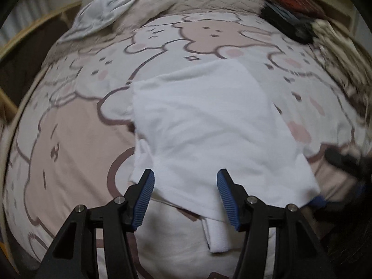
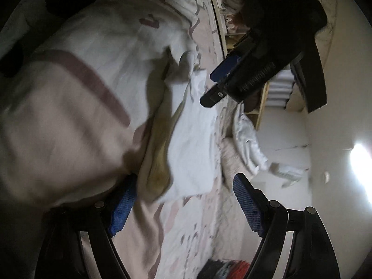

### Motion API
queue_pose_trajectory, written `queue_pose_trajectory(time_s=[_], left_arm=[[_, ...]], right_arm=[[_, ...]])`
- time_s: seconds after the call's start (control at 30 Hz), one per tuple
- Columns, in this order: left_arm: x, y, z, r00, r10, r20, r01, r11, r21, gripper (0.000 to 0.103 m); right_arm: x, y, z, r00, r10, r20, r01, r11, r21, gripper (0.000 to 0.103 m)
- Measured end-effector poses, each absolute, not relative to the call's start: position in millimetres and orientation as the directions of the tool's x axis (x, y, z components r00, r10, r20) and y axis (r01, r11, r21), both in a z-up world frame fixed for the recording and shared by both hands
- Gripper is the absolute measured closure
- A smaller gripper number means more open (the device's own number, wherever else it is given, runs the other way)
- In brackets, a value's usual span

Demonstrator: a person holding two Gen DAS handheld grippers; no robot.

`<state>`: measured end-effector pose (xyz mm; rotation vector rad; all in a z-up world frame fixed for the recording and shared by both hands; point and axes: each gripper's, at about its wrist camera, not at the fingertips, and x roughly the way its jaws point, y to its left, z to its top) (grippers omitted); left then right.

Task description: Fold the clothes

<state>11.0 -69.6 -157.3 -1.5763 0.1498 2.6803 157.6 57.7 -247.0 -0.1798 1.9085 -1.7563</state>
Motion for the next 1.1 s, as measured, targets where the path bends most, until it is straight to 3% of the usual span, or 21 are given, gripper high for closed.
queue_pose_trajectory(time_s=[0.1,0.13,0.2,0.27,0.37,0.47,0.6,0.67,0.77,0.9,1.0,1.1], left_arm=[[11,-80,-153,-0.494,-0.015,-0.869,-0.032,-0.999,0.035,0.047],[11,-82,-152,-0.498,-0.015,-0.867,-0.025,-0.999,0.032,0.047],[11,-87,-149,-0.508,-0.016,-0.861,-0.009,-1.000,0.024,0.047],[12,-92,-147,-0.513,-0.019,-0.858,0.004,-1.000,0.020,0.047],[19,-96,-142,-0.546,-0.038,-0.837,-0.027,-0.998,0.062,0.047],[34,-91,-138,-0.600,-0.055,-0.798,-0.133,-0.977,0.167,0.047],[53,-84,-133,-0.670,-0.062,-0.740,-0.258,-0.915,0.311,0.046],[63,-81,-130,-0.703,-0.059,-0.709,-0.312,-0.870,0.382,0.036],[78,-76,-126,-0.750,-0.045,-0.660,-0.381,-0.786,0.487,0.031],[98,-65,-136,-0.785,-0.013,-0.620,-0.474,-0.631,0.614,0.031],[104,-51,-167,-0.765,0.004,-0.645,-0.560,-0.498,0.662,0.030],[88,-47,-180,-0.751,-0.018,-0.660,-0.570,-0.488,0.661,0.030]], right_arm=[[159,45,-252,-0.855,-0.454,-0.252,0.209,0.144,-0.967,0.024],[160,42,-255,-0.856,-0.458,-0.241,0.194,0.148,-0.970,0.029],[162,35,-263,-0.857,-0.464,-0.224,0.165,0.164,-0.973,0.046],[166,29,-274,-0.857,-0.476,-0.197,0.121,0.187,-0.975,0.071],[165,18,-278,-0.857,-0.492,-0.152,0.078,0.168,-0.983,0.074],[162,9,-270,-0.856,-0.485,-0.179,0.117,0.156,-0.981,0.074],[148,3,-234,-0.809,-0.450,-0.378,0.380,0.090,-0.921,0.078],[129,-3,-204,-0.736,-0.417,-0.534,0.594,-0.018,-0.804,0.078],[92,-7,-166,-0.580,-0.407,-0.706,0.810,-0.196,-0.552,0.087],[58,-4,-134,-0.417,-0.429,-0.801,0.892,-0.364,-0.269,0.089],[60,6,-121,-0.345,-0.454,-0.821,0.898,-0.415,-0.148,0.090],[63,18,-120,-0.299,-0.472,-0.829,0.896,-0.437,-0.074,0.090]])
